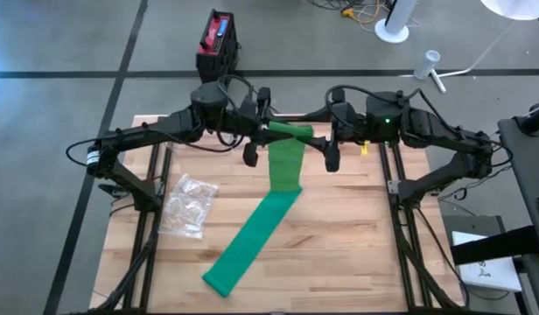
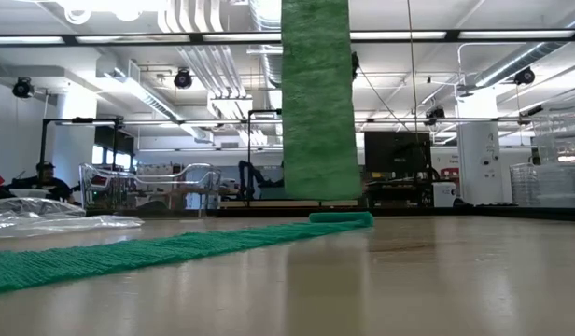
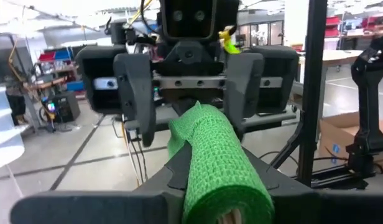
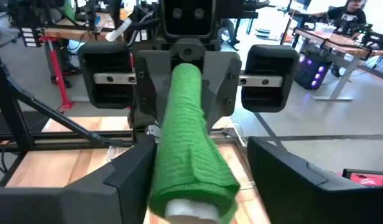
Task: Roll bandage
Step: Roll the green bandage
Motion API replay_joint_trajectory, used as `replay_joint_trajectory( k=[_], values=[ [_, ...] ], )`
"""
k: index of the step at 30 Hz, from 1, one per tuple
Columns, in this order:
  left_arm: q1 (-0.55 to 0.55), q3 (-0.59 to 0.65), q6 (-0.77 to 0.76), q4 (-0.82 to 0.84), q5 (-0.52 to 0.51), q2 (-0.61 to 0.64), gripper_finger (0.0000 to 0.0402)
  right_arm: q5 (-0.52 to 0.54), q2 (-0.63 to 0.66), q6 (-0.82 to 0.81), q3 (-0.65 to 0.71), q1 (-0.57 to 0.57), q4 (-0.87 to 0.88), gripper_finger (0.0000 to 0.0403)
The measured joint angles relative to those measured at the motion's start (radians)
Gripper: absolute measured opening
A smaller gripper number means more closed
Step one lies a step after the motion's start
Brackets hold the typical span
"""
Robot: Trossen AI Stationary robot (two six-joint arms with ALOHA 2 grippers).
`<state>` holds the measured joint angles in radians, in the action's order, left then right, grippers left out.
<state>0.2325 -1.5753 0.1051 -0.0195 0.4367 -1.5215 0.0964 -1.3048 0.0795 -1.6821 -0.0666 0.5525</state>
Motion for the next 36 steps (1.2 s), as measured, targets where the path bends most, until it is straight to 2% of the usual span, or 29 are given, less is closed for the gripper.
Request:
replay_joint_trajectory(
  k=[12,21,23,29,36],
  values=[
    [-0.014,0.001,0.074,-0.060,0.013,-0.002,0.0054,-0.011,0.001,-0.001,0.000,0.001,-0.023,0.0139],
    [-0.014,0.001,0.068,-0.107,0.012,-0.002,0.0055,-0.007,0.004,0.048,0.000,0.001,-0.054,0.0039],
    [-0.014,0.001,0.061,-0.113,0.012,-0.002,0.0060,-0.007,0.004,0.065,0.000,0.001,-0.065,0.0037],
    [-0.015,0.002,0.038,-0.119,-0.010,-0.002,0.0106,0.002,0.006,0.105,0.000,0.001,-0.075,0.0037],
    [-0.011,0.001,-0.025,-0.096,-0.023,0.019,0.0198,0.014,0.021,0.228,0.002,0.002,-0.076,0.0037]
  ],
)
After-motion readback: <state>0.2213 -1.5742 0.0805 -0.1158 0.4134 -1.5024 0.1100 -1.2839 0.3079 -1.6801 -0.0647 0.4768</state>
